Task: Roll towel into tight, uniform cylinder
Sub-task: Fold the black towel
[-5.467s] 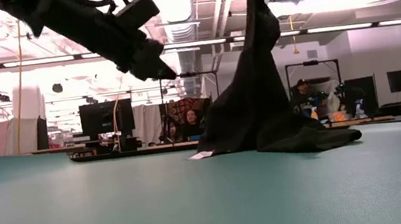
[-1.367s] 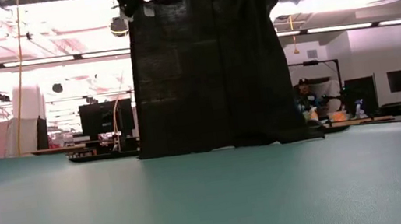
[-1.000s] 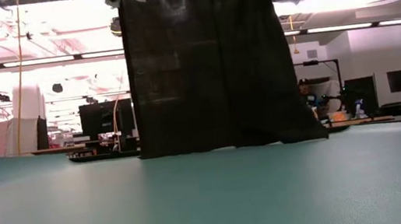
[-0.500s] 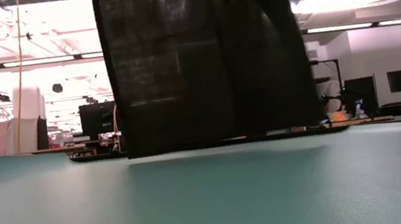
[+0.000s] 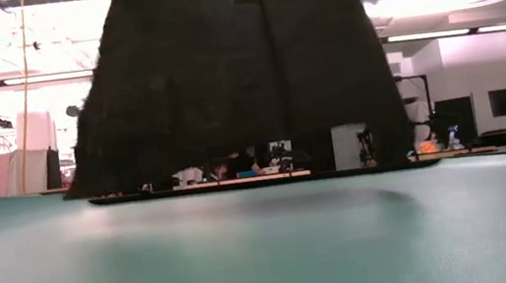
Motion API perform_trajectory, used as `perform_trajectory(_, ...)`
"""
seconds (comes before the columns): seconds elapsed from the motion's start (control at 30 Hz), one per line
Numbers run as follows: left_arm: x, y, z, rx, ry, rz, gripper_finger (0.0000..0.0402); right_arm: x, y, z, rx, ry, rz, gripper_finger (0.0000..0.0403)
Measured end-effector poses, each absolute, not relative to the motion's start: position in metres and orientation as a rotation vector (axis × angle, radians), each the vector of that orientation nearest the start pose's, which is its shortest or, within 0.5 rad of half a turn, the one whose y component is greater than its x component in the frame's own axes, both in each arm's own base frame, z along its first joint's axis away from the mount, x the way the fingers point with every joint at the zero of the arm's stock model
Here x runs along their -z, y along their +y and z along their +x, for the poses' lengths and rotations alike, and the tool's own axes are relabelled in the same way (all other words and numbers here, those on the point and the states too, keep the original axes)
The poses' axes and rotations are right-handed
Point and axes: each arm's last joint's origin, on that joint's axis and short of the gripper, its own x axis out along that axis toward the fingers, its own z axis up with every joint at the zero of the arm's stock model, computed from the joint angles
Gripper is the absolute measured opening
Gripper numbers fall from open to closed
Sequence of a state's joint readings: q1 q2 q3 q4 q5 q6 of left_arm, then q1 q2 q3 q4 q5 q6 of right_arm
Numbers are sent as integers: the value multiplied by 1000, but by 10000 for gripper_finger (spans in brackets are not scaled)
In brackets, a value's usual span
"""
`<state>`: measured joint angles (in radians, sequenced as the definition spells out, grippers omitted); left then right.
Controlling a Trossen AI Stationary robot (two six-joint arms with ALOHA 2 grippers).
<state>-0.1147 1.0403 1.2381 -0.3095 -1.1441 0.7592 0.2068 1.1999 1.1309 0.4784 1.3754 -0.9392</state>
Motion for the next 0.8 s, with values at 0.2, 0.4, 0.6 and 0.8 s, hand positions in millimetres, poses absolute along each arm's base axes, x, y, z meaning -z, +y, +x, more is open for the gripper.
perform_trajectory(0.2,-395,38,203,-869,647,580,0,-375,-13,249,1173,367,-409,0)
perform_trajectory(0.4,-357,65,211,-836,787,510,0,-332,-45,256,1121,522,-201,0)
perform_trajectory(0.6,-317,85,214,-858,854,508,0,-293,-63,282,1136,693,-252,0)
perform_trajectory(0.8,-305,98,211,-902,856,504,0,-259,-82,307,1158,808,-351,0)
